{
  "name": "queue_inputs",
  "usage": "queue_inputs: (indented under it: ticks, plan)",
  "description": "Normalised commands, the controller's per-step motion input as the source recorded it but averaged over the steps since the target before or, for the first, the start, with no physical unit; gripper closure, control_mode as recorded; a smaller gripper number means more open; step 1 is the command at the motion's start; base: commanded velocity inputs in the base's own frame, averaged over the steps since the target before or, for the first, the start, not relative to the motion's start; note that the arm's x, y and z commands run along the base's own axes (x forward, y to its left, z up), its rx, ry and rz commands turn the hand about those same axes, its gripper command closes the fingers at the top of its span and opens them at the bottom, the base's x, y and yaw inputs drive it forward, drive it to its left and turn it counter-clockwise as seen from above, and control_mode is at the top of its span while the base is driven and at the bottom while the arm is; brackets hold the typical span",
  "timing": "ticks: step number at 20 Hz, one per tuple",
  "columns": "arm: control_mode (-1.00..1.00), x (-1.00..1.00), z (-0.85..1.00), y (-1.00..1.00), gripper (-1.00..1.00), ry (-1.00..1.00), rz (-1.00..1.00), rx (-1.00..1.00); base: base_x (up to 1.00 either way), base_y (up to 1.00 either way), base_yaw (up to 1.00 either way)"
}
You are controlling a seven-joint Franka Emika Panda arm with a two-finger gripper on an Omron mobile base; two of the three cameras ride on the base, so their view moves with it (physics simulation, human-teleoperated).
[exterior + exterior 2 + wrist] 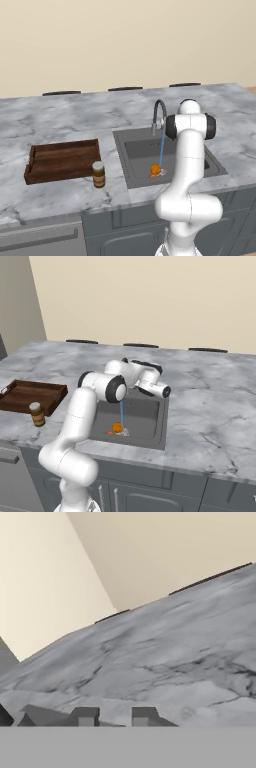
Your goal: Pick up all produce items and place them in the sink. Turn on the sink faucet to wash them. Then turn the sink off and put them in the tray.
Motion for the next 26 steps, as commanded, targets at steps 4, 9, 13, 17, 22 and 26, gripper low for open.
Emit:
queue_inputs:
  ticks: [4,9,13,17,22,26]
  plan:
    - [-1.00,0.07,-0.05,0.10,1.00,-0.02,0.18,0.00,0.00,0.00,0.00]
    - [-1.00,0.11,-0.11,0.17,1.00,0.00,0.20,0.00,0.00,0.00,0.00]
    - [-1.00,0.03,-0.12,0.32,1.00,-0.01,0.19,0.00,0.00,0.00,0.00]
    - [-1.00,0.00,-0.11,0.42,1.00,-0.01,0.16,0.00,0.00,0.00,0.00]
    - [-1.00,0.00,-0.07,0.53,1.00,0.00,0.12,0.00,0.00,0.00,0.00]
    - [-1.00,0.00,-0.02,0.58,1.00,0.00,0.08,0.00,0.00,0.00,0.00]
